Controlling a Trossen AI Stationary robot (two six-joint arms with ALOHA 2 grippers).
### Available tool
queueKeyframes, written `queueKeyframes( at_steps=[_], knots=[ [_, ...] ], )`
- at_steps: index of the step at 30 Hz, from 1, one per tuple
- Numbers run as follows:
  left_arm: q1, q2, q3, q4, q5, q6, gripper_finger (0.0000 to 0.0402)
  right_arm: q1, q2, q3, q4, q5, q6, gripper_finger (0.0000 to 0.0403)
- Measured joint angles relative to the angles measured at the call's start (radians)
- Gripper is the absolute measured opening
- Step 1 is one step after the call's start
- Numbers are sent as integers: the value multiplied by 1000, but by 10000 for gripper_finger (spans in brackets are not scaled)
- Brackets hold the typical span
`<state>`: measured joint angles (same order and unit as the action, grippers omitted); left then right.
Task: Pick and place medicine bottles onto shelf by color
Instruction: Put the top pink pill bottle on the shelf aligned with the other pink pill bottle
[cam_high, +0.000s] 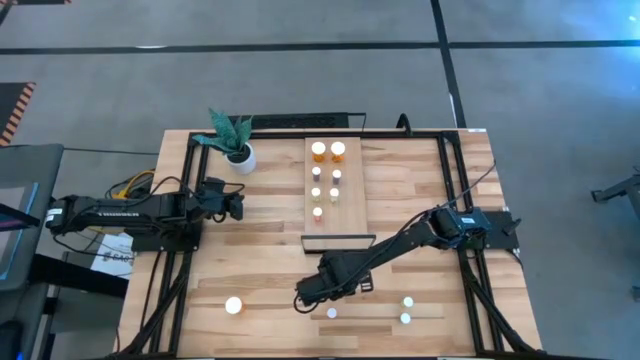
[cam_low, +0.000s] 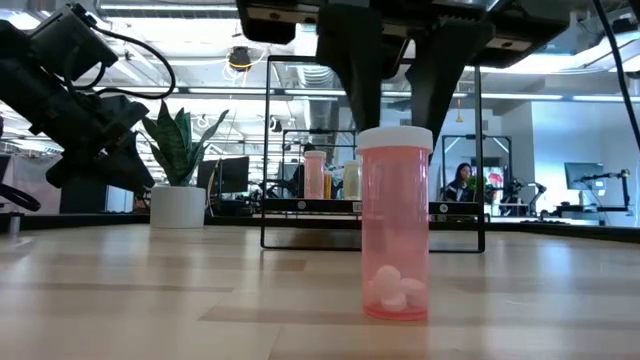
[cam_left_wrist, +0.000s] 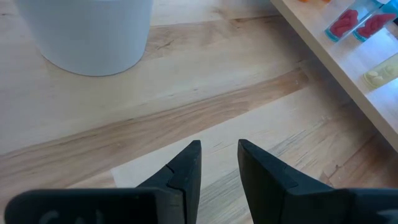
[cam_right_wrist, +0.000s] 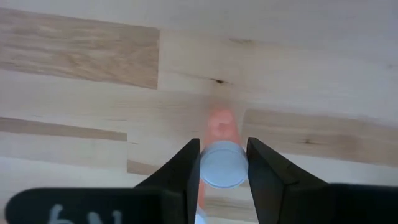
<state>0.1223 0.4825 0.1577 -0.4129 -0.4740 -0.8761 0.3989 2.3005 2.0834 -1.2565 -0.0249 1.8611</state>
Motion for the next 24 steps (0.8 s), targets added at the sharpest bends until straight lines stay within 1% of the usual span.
queueKeyframes(
  at_steps=[7, 10, 17, 19, 24],
  knots=[
    [0, 0, 0, 0, 0, 0, 91, 7, -55, 0, -82, 11, 21, 123],
    [0, 0, 0, 1, 0, 0, 91, 19, -89, 0, -133, 41, 40, 121],
    [0, 0, 0, 0, 2, 0, 91, 74, -181, 0, -303, 122, 162, 119],
    [0, 0, 0, 0, 2, 0, 91, 93, -203, -5, -315, 139, 196, 119],
    [0, 0, 0, 0, 2, 0, 91, 117, -329, -141, -315, 138, 254, 119]
  ],
)
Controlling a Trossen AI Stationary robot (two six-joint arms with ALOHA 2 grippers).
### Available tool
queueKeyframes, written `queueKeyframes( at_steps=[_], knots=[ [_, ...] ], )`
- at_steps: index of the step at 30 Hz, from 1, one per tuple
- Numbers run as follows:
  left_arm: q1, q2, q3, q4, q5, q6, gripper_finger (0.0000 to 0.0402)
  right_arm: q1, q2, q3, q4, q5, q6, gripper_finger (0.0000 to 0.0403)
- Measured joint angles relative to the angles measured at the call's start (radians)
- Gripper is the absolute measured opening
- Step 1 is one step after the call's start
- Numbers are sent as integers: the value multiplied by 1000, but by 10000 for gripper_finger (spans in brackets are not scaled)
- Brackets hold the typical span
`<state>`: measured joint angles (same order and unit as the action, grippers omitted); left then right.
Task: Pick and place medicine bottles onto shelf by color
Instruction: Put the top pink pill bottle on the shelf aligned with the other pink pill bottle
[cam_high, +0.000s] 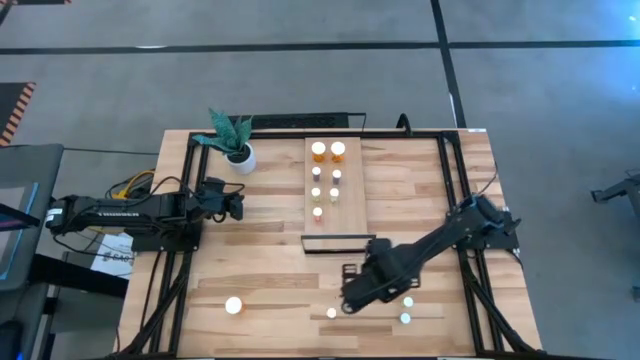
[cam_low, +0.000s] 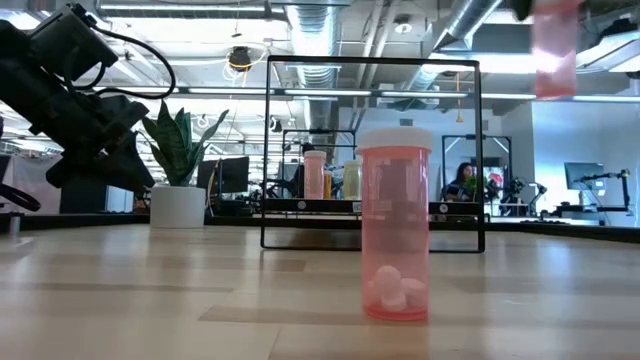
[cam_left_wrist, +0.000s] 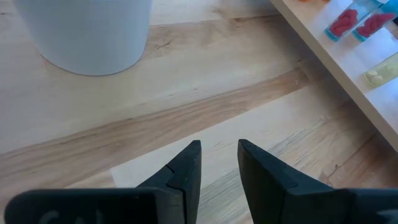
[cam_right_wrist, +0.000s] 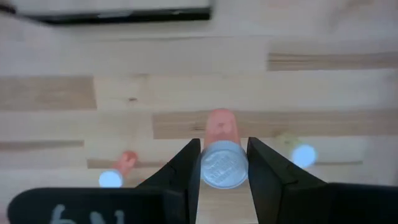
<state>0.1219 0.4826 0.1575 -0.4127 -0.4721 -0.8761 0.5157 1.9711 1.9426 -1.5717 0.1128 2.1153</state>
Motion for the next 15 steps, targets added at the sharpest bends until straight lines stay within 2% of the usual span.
queueKeyframes(
  at_steps=[9, 15],
  knots=[
    [0, 0, 0, 0, -1, 0, 91, 15, -300, -316, -2, -19, 155, 119],
    [0, 0, 0, 0, -2, 0, 91, -77, -489, -465, 0, -4, 180, 119]
  ],
)
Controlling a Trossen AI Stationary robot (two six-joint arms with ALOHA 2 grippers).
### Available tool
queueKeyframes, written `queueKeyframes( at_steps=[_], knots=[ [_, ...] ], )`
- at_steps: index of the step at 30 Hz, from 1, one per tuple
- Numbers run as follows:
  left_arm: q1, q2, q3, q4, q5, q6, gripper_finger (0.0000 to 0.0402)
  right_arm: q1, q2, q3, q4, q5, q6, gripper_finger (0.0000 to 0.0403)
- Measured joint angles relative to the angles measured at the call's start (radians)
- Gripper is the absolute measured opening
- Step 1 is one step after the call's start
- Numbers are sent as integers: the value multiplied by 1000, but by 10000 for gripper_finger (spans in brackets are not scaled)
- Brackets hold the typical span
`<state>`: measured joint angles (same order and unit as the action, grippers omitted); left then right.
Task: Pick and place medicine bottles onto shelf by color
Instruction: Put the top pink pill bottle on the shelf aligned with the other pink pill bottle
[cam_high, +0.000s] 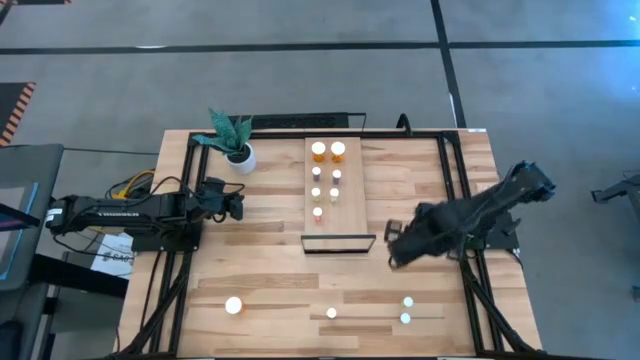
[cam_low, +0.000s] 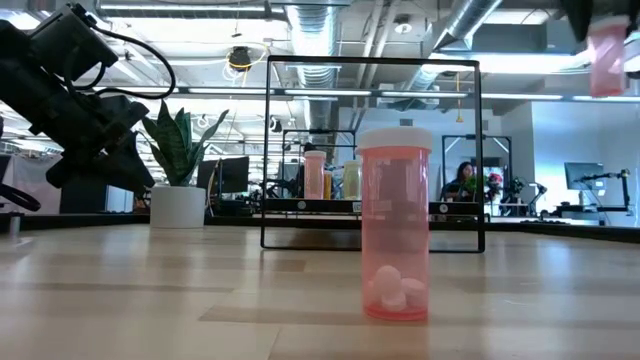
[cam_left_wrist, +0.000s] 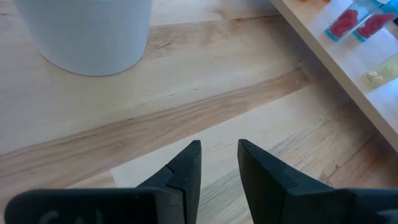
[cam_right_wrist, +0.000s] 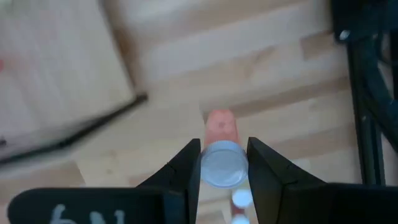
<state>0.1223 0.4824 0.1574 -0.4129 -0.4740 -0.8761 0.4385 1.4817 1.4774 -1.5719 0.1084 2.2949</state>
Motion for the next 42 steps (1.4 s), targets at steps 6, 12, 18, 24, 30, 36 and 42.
queueKeyframes(
  at_steps=[6, 12, 18, 24, 30, 36, 42],
  knots=[
    [0, 0, 0, 0, 0, 0, 91, -195, -83, -80, 2, 41, -133, 119],
    [0, 0, 0, 0, 0, 0, 91, -403, -50, -81, 79, 50, -347, 119],
    [0, 0, 0, 0, 0, 0, 91, -534, 27, -76, 226, 1, -593, 119],
    [0, 0, 0, 0, 0, 0, 91, -586, 142, -22, 294, -60, -735, 119],
    [0, 0, 0, 0, 0, 0, 91, -575, 259, 91, 293, -73, -803, 119],
    [0, 0, 0, 0, 2, 0, 91, -539, 354, 203, 299, -84, -838, 119],
    [0, 0, 0, 0, 2, 0, 91, -510, 436, 280, 302, -84, -842, 119]
  ],
)
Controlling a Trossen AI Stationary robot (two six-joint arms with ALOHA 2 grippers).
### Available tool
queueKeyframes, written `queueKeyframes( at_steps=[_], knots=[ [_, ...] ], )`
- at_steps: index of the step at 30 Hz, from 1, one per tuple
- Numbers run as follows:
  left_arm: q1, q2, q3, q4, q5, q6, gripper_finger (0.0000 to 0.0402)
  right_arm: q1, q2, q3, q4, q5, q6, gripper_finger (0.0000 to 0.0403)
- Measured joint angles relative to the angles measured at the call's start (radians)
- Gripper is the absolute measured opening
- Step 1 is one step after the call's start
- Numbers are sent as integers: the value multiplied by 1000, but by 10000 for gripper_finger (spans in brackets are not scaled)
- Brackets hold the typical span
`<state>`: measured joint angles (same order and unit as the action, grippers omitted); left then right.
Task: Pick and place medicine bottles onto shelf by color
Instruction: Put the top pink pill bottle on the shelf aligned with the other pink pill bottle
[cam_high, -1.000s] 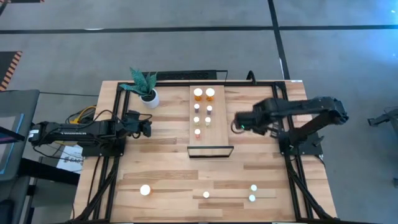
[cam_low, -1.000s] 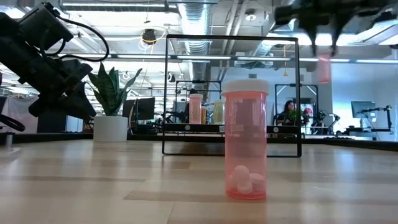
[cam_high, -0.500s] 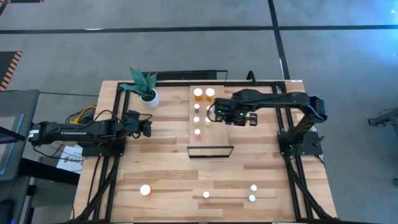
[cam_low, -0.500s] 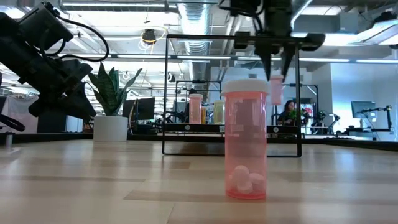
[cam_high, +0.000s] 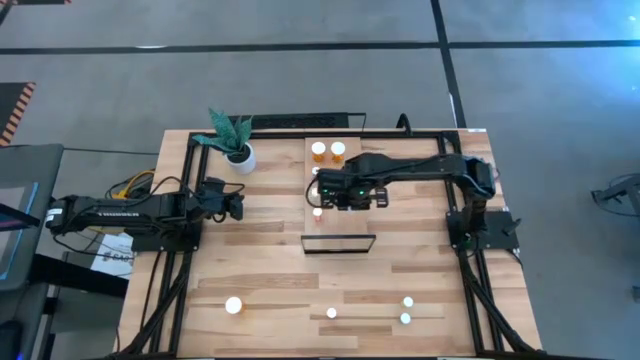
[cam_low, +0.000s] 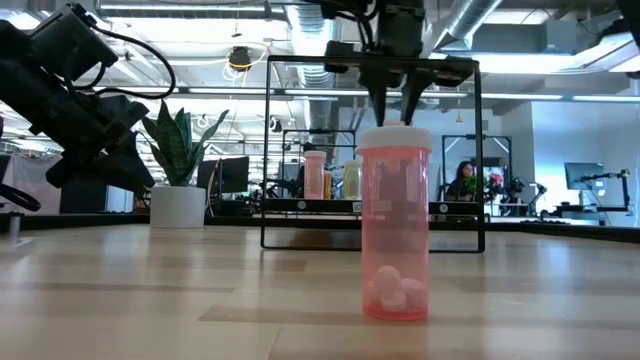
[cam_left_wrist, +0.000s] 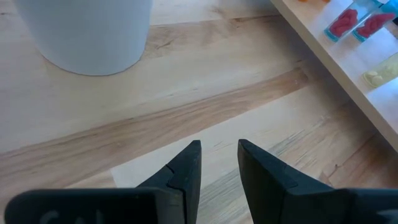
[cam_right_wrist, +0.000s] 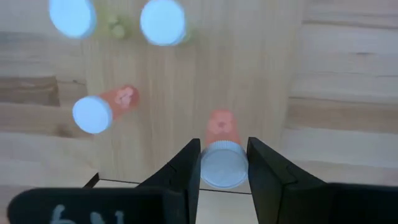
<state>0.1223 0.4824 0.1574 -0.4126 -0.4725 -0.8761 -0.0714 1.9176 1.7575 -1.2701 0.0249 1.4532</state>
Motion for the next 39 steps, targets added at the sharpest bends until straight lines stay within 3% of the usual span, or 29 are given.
queueKeyframes(
  at_steps=[9, 39],
  knots=[
    [0, 0, 0, 0, -1, 0, 91, 13, 102, 89, -4, 0, -31, 119],
    [0, 0, 0, 0, -1, 0, 91, 17, 150, 93, 67, 3, -74, 119]
  ],
)
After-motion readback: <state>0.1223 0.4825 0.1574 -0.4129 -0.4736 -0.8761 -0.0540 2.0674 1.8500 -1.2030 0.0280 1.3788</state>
